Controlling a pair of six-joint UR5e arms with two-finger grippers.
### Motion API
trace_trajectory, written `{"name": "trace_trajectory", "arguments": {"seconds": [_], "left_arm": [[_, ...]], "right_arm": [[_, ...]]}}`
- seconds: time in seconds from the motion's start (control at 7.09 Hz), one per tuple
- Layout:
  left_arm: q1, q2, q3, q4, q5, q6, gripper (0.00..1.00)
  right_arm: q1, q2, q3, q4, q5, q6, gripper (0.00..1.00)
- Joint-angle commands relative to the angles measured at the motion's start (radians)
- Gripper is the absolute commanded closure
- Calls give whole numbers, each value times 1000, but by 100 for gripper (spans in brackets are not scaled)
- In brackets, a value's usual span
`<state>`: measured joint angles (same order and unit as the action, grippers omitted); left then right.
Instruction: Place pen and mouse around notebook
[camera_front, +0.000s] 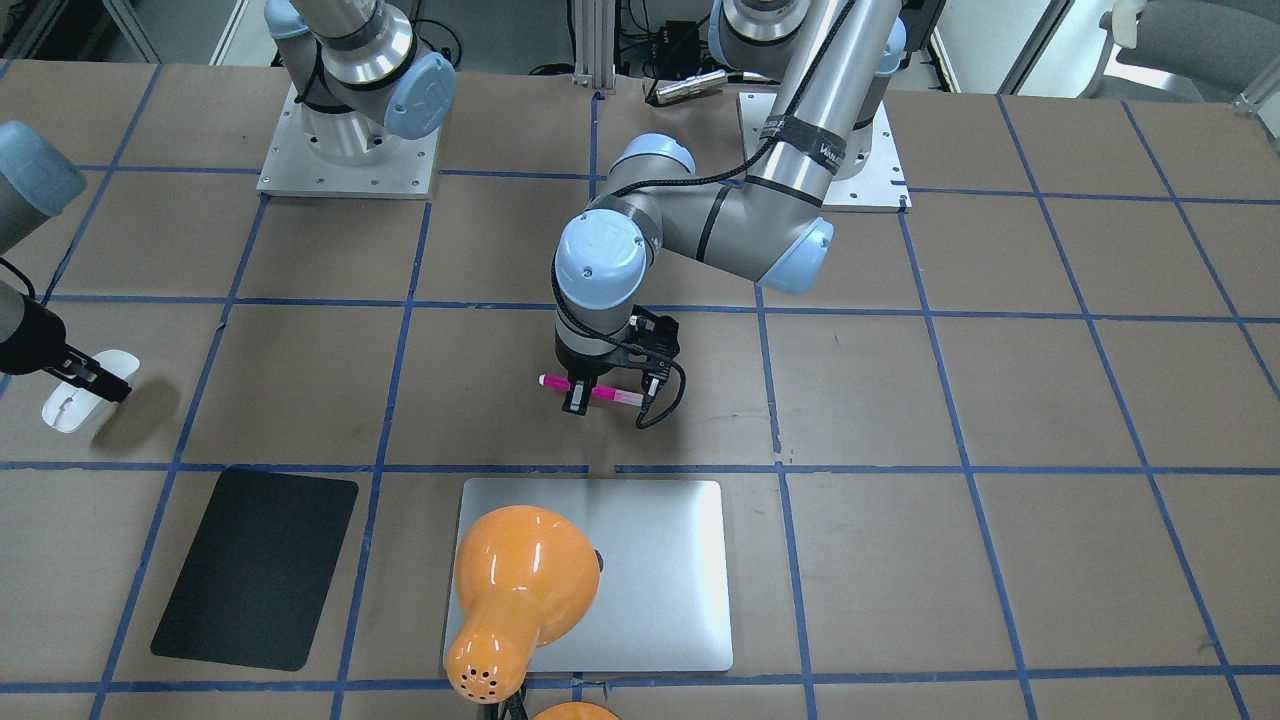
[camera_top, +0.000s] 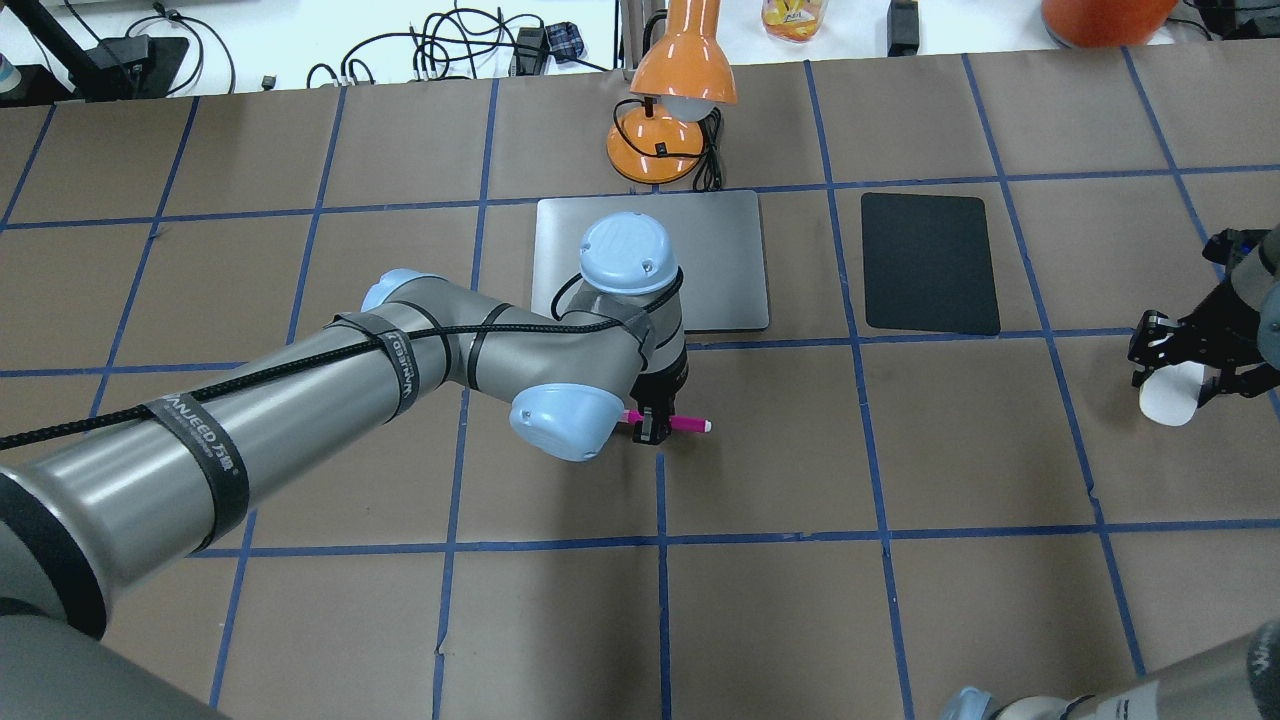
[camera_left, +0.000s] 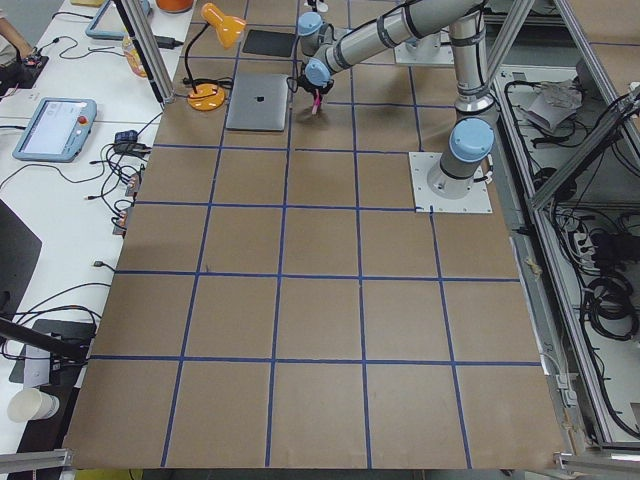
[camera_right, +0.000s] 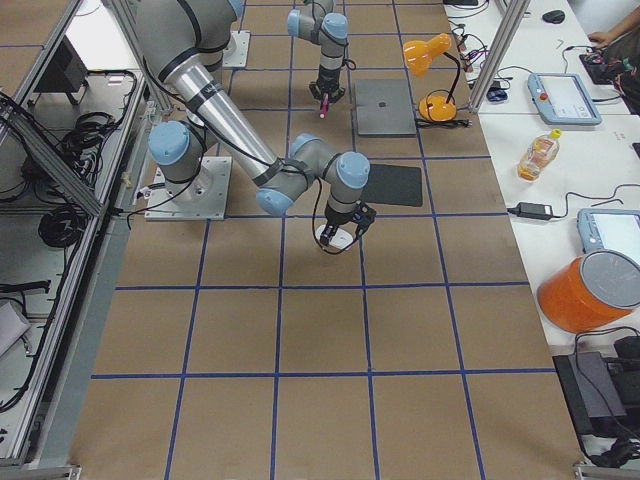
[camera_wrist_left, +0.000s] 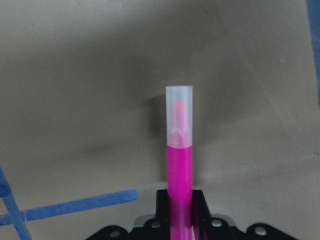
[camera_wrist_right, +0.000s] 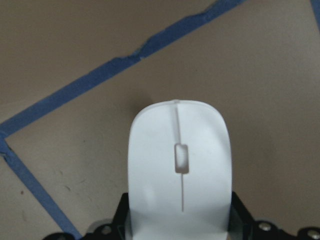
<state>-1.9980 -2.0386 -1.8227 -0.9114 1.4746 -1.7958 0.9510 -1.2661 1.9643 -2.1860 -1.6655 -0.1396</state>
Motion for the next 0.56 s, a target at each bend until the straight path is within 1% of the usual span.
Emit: {"name": "trace_trajectory", "arguments": {"seconds": [0.0, 0.14, 0.28, 0.42], "left_arm": [[1, 9, 34, -18, 6, -1, 0], [7, 38, 49, -27, 6, 82, 0], [30, 64, 72, -62, 0, 327, 0], [54, 102, 107, -175, -2, 578, 0]], "right_arm": [[99, 7, -53, 3, -5, 2, 49], [159, 8, -67, 0, -3, 15, 49], [208, 11, -88, 0, -3, 17, 49], [247, 31, -123, 5, 1, 2, 49]]}}
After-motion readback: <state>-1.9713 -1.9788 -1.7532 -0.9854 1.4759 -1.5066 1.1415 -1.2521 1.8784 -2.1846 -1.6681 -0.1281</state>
